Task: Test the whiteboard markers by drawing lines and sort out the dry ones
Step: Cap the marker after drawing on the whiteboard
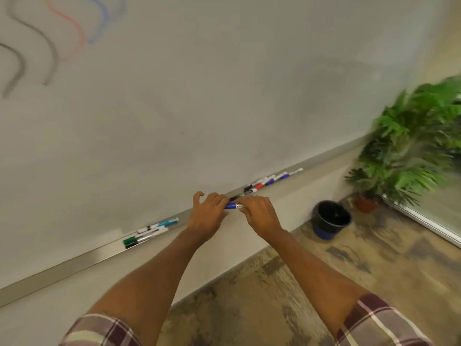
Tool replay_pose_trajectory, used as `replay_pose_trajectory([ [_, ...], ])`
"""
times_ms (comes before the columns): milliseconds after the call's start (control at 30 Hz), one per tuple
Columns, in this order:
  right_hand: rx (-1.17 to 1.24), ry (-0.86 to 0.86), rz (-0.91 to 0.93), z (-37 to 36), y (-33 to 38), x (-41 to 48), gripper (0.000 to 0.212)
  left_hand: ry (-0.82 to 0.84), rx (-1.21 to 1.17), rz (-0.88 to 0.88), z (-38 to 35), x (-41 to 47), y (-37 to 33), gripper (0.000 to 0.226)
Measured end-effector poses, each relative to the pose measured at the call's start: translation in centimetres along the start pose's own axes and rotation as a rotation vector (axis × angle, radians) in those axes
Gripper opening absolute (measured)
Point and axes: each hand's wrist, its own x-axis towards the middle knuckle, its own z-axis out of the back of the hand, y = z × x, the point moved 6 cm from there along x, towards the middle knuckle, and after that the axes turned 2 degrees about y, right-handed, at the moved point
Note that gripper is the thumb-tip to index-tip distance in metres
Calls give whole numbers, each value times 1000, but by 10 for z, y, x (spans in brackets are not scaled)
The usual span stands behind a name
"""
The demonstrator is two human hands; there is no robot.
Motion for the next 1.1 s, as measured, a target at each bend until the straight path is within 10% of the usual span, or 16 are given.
replay_pose_trajectory([
  [533, -158, 54, -591, 50, -220, -127, 42, 493, -169, -215, -121, 113, -223, 67],
  [1100, -137, 40, -851, 71, -433, -69, 42, 530, -266, -402, -240, 328, -315, 66],
])
